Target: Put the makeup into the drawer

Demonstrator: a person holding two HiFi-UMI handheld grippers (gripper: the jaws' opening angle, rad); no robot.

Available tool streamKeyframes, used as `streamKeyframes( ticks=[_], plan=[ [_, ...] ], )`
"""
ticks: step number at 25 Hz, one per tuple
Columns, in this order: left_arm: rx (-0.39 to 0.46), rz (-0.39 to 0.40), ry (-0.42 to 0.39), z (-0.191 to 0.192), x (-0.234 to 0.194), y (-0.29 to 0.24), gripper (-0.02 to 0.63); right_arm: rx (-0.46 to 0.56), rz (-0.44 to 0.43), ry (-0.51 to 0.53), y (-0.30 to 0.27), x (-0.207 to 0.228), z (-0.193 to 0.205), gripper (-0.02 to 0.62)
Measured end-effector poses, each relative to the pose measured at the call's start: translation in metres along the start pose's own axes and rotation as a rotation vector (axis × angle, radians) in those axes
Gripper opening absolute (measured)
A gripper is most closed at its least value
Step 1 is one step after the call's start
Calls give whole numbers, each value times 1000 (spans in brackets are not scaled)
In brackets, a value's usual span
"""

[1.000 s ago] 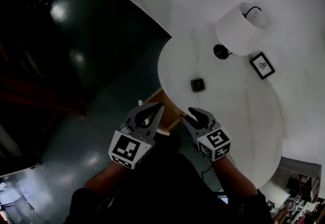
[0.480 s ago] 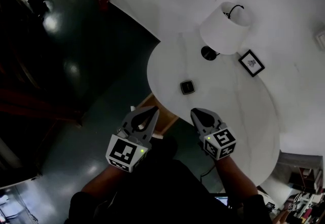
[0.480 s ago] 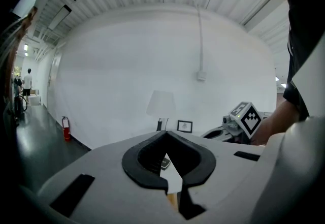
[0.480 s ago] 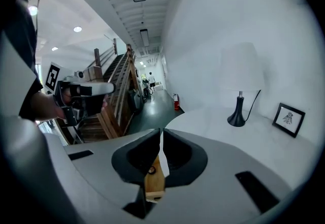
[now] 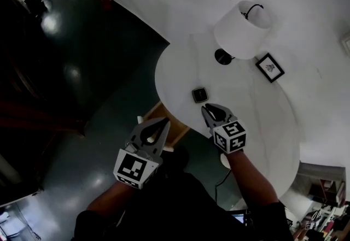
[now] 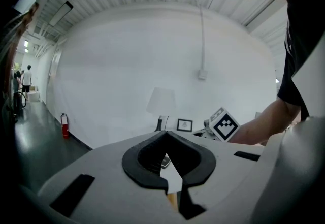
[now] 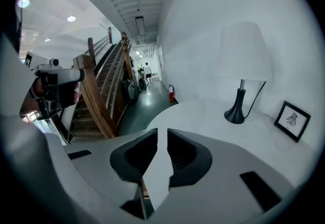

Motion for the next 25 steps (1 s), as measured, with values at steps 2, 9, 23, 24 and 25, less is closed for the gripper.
streamKeyframes(
  ticks=[2,9,23,24,25],
  plan=[
    [-6,6,-4,2,-1,-3,9,-18,-2,1,-11,5,2,29],
    [1,14,2,0,-3,-17,9,-103,-4,0,-47,21,18,146],
    [-37,21,20,12,-14,-34,9,-198,75,11,-96,47,44,266],
    [-41,20,22,12,-15,-35,9,-205,74,8,-99,48,45,268],
    [-44,19,24,13,-16,-36,9,-213,73,4,-103,49,46,272]
  ],
)
Point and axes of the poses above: the fingertips, and each gripper's own axes: y backward along the fingers, x to its right, z out of its underside, the point moved 8 cm from there along y, backward along the fingers, and after that the axes turned 10 degrees about y, right-handed, at the moved point
